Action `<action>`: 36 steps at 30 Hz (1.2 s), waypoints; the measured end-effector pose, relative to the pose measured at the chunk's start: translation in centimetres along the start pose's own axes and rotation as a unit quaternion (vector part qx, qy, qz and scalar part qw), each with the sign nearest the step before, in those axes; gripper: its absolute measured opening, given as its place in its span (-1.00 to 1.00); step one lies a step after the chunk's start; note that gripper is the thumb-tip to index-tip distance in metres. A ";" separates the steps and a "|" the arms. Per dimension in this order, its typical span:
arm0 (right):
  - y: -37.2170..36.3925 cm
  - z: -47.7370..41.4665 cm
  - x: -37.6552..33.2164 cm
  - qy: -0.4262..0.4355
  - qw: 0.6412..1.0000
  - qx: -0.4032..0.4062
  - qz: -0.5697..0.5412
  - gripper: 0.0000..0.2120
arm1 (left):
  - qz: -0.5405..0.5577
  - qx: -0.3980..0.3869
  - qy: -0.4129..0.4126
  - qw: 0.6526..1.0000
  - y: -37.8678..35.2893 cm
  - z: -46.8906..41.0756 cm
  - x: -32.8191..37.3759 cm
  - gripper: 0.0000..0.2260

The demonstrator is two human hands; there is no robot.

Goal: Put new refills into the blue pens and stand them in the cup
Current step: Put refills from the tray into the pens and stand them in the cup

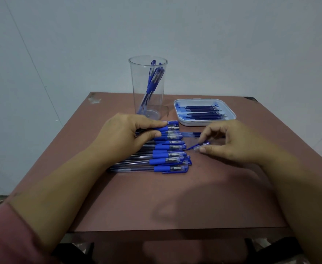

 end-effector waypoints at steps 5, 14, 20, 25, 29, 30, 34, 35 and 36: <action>-0.6 0.0 0.7 -0.033 0.998 -0.048 0.001 -0.83 | 0.006 -0.002 0.002 1.000 0.0 0.0 0.1 -0.73; -1.5 -0.7 -0.6 0.136 0.988 0.072 0.017 -0.84 | 0.012 0.000 -0.005 1.000 -0.2 0.0 0.1 -0.72; -3.2 -1.8 -1.3 0.195 0.974 0.102 0.050 -0.77 | 0.011 0.006 -0.034 0.999 -0.3 0.0 0.5 -0.67; -3.6 -2.2 -1.3 0.211 0.970 0.115 0.044 -0.84 | 0.013 0.008 -0.037 0.999 -0.4 -0.1 0.4 -0.71; -3.4 -2.1 -1.7 0.226 0.966 0.120 0.035 -0.89 | 0.017 0.008 -0.036 0.999 -0.4 0.0 0.4 -0.69; -3.5 -2.0 -1.7 0.223 0.968 0.114 0.028 -0.88 | 0.018 0.007 -0.034 0.999 -0.4 0.0 0.4 -0.68; -3.7 -1.9 -1.8 0.214 0.970 0.112 0.013 -0.84 | 0.023 0.017 -0.039 0.999 -0.2 0.0 0.6 -0.71; -3.7 -1.8 -1.9 0.215 0.970 0.115 0.013 -0.84 | 0.024 0.021 -0.040 0.999 -0.1 0.0 0.7 -0.71; -3.7 -1.8 -1.9 0.221 0.968 0.118 0.018 -0.85 | 0.023 0.024 -0.040 0.999 0.0 0.0 0.7 -0.70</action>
Point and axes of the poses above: each hand's wrist, its own z-axis away from the middle knuckle, its own y-axis out of the back of the hand, x = y × z, the point moved 4 cm from there along -z, towards the middle knuckle, and after that the axes turned 15 degrees about -z, right-handed, at the moved point
